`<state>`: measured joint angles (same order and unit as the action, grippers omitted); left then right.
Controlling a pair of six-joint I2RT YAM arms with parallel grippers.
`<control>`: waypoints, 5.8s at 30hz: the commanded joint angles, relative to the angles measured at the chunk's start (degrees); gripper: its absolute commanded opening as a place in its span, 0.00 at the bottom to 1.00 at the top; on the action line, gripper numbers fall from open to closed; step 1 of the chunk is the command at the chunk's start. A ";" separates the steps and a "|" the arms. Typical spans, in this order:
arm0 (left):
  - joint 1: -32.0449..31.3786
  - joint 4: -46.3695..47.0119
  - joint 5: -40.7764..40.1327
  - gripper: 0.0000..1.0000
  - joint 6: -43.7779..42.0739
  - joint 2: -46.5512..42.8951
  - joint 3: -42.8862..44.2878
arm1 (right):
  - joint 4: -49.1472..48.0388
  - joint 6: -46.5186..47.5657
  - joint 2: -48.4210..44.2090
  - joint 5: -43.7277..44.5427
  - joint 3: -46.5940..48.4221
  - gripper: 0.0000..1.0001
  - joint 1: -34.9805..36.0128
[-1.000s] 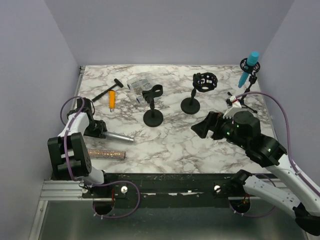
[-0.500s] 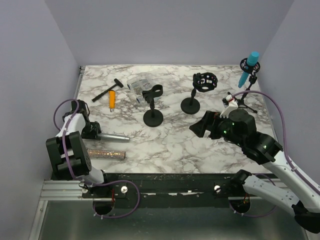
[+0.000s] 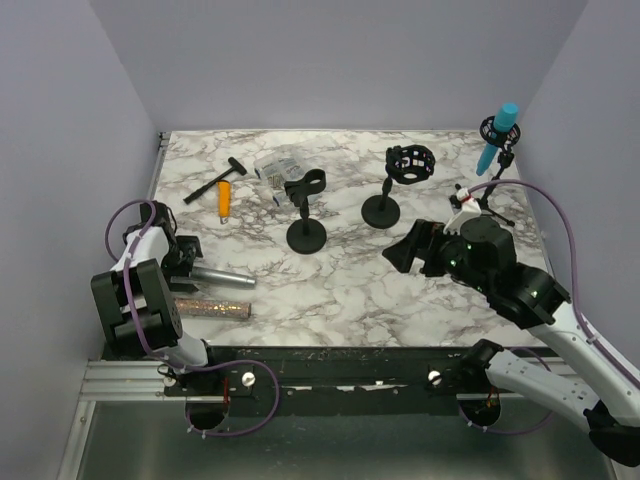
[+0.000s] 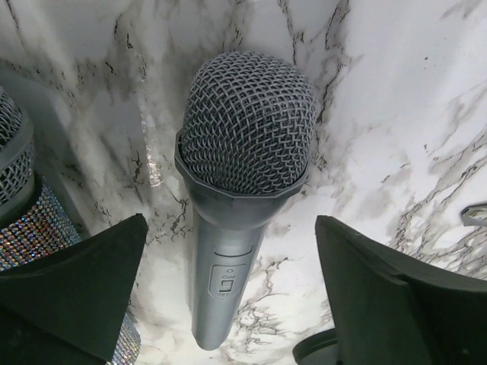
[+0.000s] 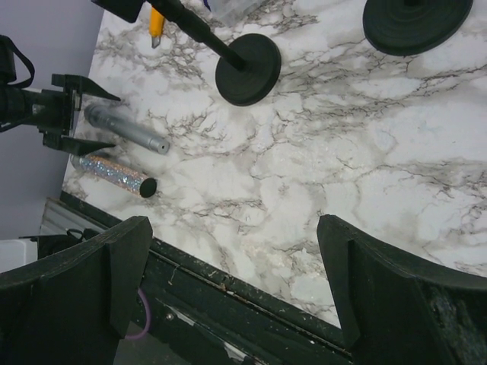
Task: Remove the microphone from the stand
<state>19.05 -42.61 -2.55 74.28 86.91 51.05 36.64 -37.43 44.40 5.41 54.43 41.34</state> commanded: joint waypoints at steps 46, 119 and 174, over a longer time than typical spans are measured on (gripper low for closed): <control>-38.11 39.09 37.32 0.97 -31.58 -26.56 10.71 | 8.28 7.65 20.49 5.30 30.16 1.00 -14.36; -51.83 27.77 28.25 0.38 -32.97 45.51 60.59 | 12.54 7.88 2.40 4.53 20.05 1.00 -14.36; -49.46 15.64 28.14 0.90 -59.75 -21.42 21.74 | 0.77 11.39 30.18 18.93 25.76 1.00 -37.68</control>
<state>-30.70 -30.44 27.53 16.19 68.03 74.06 44.16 -25.87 74.28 29.69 81.14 10.48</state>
